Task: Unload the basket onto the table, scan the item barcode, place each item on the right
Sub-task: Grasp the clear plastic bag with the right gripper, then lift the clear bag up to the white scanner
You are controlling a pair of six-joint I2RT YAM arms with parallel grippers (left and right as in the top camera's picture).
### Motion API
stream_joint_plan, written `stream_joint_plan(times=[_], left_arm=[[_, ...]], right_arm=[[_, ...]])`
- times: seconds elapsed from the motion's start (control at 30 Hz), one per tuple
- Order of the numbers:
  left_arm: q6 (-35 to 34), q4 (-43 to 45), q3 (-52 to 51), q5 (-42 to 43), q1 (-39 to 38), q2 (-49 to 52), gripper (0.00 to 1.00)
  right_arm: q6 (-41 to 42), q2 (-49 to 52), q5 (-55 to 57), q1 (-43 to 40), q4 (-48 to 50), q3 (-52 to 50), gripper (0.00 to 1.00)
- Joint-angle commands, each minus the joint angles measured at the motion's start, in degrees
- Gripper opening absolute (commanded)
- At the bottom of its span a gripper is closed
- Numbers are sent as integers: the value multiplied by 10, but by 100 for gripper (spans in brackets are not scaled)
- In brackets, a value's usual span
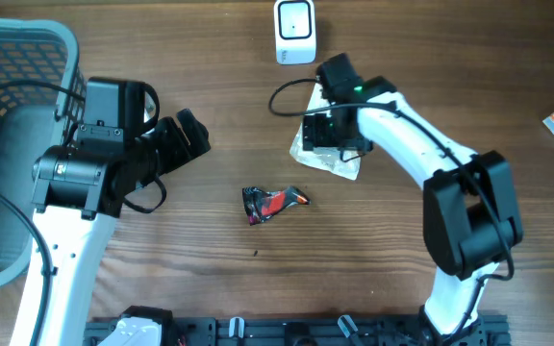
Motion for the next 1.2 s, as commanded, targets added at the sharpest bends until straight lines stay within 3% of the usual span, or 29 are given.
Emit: stream_joint_plan(times=[0.0, 0.43, 0.6, 0.67, 0.8, 0.9, 1.03, 1.17], left_arm=[[9, 1, 5, 7, 3, -1, 100], [9, 1, 5, 7, 3, -1, 100], [9, 1, 5, 7, 3, -1, 100], [9, 1, 5, 7, 3, -1, 100], [9, 1, 5, 7, 3, -1, 100], [9, 1, 5, 7, 3, -1, 100], [9, 1, 5, 7, 3, -1, 100], [9, 1, 5, 7, 3, -1, 100]], right_arm=[[68, 10, 97, 10, 7, -3, 95], [38, 100, 64, 10, 29, -3, 96], [38, 103, 64, 9, 24, -1, 66], [38, 102, 64, 5, 12, 4, 50], [38, 100, 64, -7, -22, 29, 38], [19, 95, 30, -20, -45, 53, 18], [-9, 82, -54, -39, -51, 64, 5], [-32, 67, -121, -59, -54, 64, 5]])
